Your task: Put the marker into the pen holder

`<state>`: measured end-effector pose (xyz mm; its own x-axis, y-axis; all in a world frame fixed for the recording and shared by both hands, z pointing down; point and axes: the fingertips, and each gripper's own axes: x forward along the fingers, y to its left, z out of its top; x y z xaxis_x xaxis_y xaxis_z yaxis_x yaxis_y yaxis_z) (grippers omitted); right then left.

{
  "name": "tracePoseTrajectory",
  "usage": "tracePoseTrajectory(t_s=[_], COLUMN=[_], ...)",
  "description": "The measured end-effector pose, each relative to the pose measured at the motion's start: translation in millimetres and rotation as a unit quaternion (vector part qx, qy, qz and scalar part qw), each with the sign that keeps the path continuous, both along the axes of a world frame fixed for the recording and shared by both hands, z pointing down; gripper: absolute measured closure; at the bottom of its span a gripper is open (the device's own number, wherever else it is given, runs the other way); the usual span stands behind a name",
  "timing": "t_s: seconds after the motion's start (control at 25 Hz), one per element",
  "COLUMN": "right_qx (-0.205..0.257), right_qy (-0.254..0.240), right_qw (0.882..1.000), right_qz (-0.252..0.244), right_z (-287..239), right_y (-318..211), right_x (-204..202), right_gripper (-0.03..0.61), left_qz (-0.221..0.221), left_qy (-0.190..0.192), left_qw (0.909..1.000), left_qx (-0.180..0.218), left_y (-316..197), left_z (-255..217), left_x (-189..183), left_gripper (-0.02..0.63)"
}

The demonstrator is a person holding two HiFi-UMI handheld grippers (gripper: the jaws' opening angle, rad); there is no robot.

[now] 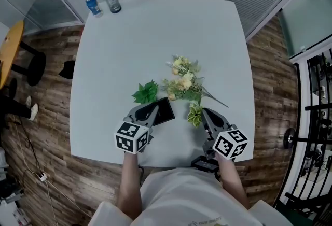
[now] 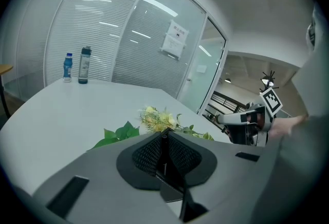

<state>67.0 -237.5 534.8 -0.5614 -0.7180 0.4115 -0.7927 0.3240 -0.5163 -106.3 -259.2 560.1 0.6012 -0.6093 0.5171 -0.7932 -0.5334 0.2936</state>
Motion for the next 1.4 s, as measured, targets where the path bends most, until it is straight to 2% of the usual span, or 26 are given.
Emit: tracePoseTrajectory(t_s=[0.44,0.84,1.04,1.4], right_qx=[-0.004,-0.002,0.004,0.027], right_qy=[0.001,0.000,-0.002,-0.004], right_qw=[1.000,1.000,1.000,1.000], right_qz=[-0.006,-0.006,-0.005,-0.007], right_z=[3.1,0.1,-4.5,-25.1], right_y=[-2.6,-0.7,2.4,11.6], right_x=[-6.8,-8.9,-9.2,-8.5], right_gripper=[0.561,0.561,0.561,0.561], left_qz=[-0.011,0.002,-0.004,-0.022], left_qy=[-0.003,-0.061,-0.067,-0.079], left_qw=[0.9999,0.9980,0.9974,0.9954], left_qx=[-0.004,0.018,0.025,0.049], left_y=[-4.0,0.1,0.6,3.9], left_z=[3.5,6.4,4.9,-12.4], left_x=[-11.1,-12.1,-14.4,-20.0], left_gripper=[0.569,0.567,0.537,0.535])
